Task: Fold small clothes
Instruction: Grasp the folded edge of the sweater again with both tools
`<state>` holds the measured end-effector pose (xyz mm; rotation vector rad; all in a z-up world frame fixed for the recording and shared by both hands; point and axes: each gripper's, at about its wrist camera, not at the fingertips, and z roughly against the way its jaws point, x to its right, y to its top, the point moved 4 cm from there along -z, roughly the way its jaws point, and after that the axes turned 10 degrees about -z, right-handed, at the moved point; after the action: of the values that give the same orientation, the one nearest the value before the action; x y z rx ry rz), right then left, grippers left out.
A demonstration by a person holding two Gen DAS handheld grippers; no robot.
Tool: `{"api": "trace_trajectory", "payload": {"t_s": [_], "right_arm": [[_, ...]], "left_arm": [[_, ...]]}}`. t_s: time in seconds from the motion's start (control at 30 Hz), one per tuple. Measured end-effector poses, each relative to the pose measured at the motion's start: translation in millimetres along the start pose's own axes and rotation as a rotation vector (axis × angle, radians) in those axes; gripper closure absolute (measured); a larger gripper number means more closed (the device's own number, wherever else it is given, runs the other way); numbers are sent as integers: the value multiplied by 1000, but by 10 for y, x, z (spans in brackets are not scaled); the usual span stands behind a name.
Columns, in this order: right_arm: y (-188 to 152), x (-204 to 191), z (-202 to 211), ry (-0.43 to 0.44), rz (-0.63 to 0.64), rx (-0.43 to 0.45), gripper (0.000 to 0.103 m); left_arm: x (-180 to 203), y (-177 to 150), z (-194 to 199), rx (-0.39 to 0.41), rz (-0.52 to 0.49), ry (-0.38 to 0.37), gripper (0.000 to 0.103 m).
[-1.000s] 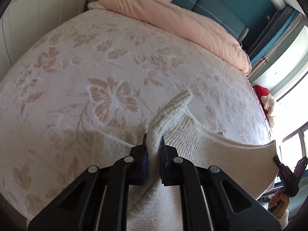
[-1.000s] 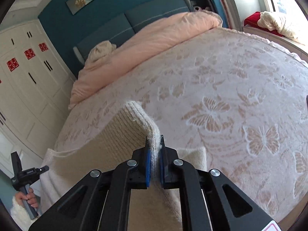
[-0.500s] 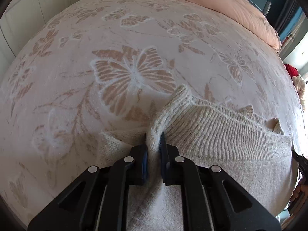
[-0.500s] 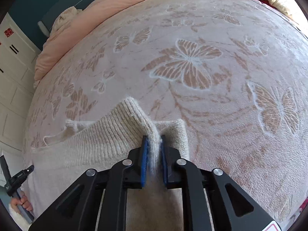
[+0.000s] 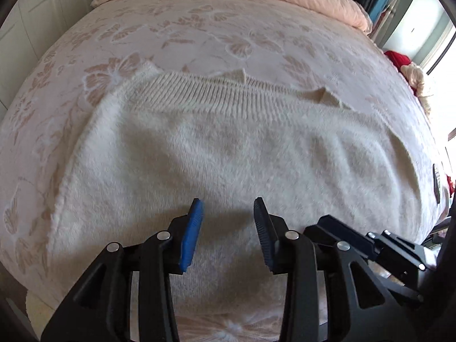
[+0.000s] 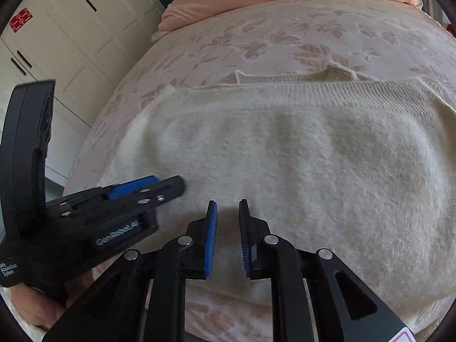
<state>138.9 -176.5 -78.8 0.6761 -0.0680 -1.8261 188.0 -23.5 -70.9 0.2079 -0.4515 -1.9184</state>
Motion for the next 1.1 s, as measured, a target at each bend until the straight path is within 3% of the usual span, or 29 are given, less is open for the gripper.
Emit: {"api": "trace_trajectory", "payload": {"t_s": [0.1, 0.17, 0.2, 0.27, 0.3, 0.4, 0.47, 0.57, 0.6, 0.67, 0.7, 0.8, 0.9, 1.03, 1.07, 1.1], "right_arm": [[100, 733, 302, -86, -153, 63, 98], [59, 1305, 565, -226, -238, 109, 97], [10, 1579, 666, -256, -291, 111, 97], [-81, 1921, 801, -151, -381, 101, 103], [-113, 1979, 869, -130, -407, 107, 103], [-144, 1848, 1015, -183, -376, 144, 102], [-171, 1735, 1061, -172, -377, 159, 90], [-207, 1648, 1149, -199, -357, 182, 86], [-215, 1647, 1176, -229, -351, 202, 81], [-238, 1730, 1249, -293, -366, 253, 48], [-250, 1802, 1285, -320, -384, 271, 45], [-279, 1984, 1303, -313, -442, 259, 45], [-324, 2078, 1220, -272, -492, 223, 40], [-347, 2071, 976, -203, -532, 160, 39], [-333, 2019, 914, -174, -523, 139, 47], [-312, 1934, 885, -152, -505, 121, 63]], "left_arm": [[-265, -195, -2, -7, 43, 28, 65], [-497, -315, 52, -14, 63, 80, 66], [-615, -381, 82, -14, 81, 89, 67], [-793, -484, 132, -10, 121, 74, 67], [-826, -517, 153, -6, 131, 63, 67], [-784, -528, 184, -7, 118, 90, 67], [-725, -518, 201, -11, 112, 112, 67], [-659, -532, 226, -17, 100, 132, 67], [-648, -544, 245, -18, 98, 134, 67], [-633, -569, 314, -11, 96, 136, 67], [-633, -579, 355, -4, 92, 141, 65], [-698, -648, 455, 7, 103, 181, 49], [-839, -722, 527, 18, 161, 175, 48], [-1145, -830, 522, 42, 358, 74, 43], [-1209, -847, 460, 33, 394, 56, 43], [-1261, -872, 386, 12, 410, 54, 46]]}}
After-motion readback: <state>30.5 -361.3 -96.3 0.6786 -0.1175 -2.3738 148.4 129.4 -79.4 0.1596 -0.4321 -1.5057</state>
